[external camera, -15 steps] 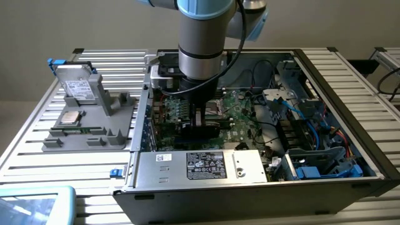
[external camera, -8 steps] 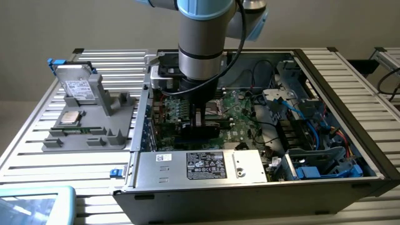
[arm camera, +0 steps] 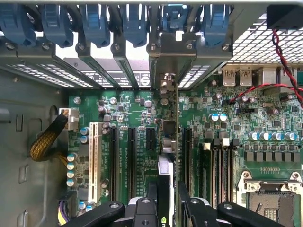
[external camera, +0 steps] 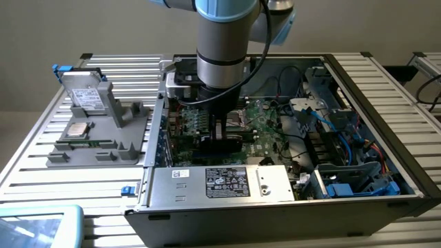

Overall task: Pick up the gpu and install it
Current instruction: 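Insert the gpu into the slot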

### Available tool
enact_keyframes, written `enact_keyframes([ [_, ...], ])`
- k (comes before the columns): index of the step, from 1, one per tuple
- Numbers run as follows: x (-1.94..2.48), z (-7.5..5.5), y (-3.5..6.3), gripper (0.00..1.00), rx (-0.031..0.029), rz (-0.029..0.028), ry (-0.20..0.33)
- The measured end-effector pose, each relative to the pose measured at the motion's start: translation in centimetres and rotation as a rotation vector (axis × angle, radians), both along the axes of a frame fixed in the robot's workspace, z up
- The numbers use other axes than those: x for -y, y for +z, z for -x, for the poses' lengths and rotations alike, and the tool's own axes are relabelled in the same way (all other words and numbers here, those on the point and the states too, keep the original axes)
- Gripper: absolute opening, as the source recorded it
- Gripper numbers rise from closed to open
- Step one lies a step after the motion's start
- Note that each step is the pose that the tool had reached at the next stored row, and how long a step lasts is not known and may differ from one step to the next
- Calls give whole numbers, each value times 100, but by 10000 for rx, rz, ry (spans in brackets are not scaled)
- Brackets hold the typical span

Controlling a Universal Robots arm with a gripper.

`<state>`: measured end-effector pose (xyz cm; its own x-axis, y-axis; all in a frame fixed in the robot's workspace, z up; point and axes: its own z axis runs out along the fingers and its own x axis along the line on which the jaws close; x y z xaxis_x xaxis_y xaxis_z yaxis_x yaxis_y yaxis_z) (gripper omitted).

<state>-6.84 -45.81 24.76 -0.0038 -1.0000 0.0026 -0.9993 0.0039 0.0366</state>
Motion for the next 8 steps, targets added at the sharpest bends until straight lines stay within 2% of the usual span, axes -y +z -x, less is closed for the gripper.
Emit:
enact_keyframes([
  [8, 0, 2, -6, 27, 2, -1, 21],
])
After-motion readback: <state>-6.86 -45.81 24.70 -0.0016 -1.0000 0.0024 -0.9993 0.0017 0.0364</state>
